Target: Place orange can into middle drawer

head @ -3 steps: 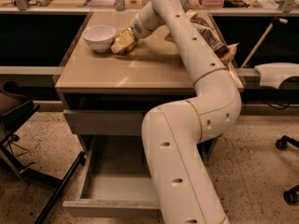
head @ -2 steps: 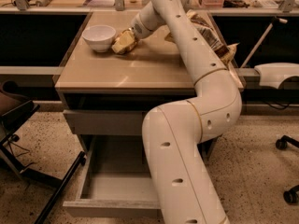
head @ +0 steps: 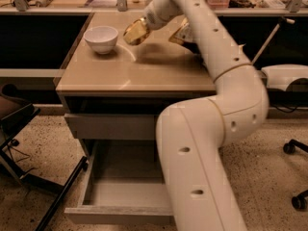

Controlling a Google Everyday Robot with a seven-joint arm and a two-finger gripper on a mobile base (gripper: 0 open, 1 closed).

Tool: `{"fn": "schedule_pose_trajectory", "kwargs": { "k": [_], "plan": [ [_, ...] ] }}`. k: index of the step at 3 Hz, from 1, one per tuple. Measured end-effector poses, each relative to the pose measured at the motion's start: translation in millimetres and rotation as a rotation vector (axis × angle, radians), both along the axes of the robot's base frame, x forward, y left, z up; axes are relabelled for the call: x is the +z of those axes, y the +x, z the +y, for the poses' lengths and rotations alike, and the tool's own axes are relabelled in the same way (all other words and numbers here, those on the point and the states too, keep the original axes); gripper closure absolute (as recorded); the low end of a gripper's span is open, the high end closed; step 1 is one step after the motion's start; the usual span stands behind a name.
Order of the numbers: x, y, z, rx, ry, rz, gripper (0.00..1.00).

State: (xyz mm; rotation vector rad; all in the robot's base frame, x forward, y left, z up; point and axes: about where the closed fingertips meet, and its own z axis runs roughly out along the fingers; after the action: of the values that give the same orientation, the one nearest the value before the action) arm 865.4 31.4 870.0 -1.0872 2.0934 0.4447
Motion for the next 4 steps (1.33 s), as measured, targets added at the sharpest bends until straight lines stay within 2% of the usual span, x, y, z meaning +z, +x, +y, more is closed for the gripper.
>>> {"fn": "schedule_pose_trajectory", "kwargs": {
  "k": [1, 2, 3, 4],
  "plan": [
    [64.6, -6.5, -86.9, -0.166, 0.042, -0.101, 1.0],
    [140.0, -37.4, -190.6, -0.384, 0.116, -0.233, 1.0],
    [225.9, -97.9, -254.7, -0.566, 0.203, -0.379, 1.0],
    [266.3, -132.6, -265.3, -0.618, 0.246, -0.45, 1.0]
  ]
}}
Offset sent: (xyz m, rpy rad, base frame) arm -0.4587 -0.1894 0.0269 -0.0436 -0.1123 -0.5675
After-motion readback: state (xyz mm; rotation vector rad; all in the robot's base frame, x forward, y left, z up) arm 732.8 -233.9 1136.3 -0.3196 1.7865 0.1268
